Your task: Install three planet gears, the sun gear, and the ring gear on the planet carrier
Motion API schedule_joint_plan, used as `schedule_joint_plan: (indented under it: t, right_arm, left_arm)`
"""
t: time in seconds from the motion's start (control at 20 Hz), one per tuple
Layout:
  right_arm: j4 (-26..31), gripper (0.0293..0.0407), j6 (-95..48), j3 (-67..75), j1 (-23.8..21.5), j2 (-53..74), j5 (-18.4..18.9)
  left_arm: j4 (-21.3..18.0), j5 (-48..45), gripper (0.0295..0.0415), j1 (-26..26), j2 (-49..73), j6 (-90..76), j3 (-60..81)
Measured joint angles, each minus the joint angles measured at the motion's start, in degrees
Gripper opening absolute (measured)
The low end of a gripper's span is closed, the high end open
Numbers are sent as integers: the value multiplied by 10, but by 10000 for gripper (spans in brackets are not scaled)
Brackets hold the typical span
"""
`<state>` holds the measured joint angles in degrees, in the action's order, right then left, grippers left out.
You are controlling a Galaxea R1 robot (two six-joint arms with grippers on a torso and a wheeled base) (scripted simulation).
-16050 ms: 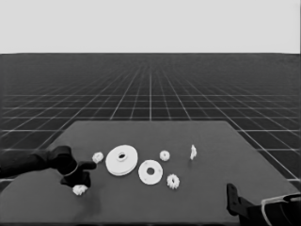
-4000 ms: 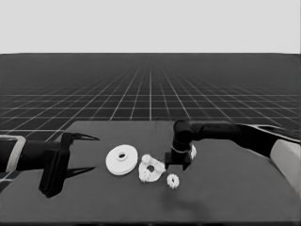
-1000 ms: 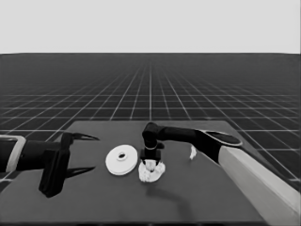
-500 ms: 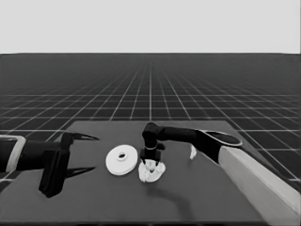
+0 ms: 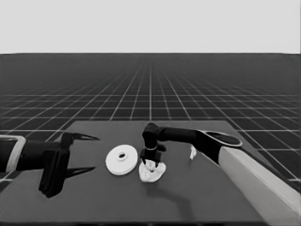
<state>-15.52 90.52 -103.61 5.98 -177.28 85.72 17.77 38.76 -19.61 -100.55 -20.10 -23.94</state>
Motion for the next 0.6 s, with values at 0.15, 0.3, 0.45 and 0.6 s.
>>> schedule_joint_plan:
  t: [0.15,0.3,0.45,0.6]
  right_arm:
    - [0,310,18,0,0,0,0]
    - [0,309,36,0,0,0,0]
    - [0,309,54,0,0,0,0]
    - [0,310,72,0,0,0,0]
  left_arm:
    - [0,0,385,0,0,0,0]
    - [0,0,385,0,0,0,0]
    - [0,0,385,0,0,0,0]
    - [0,0,385,0,0,0,0]
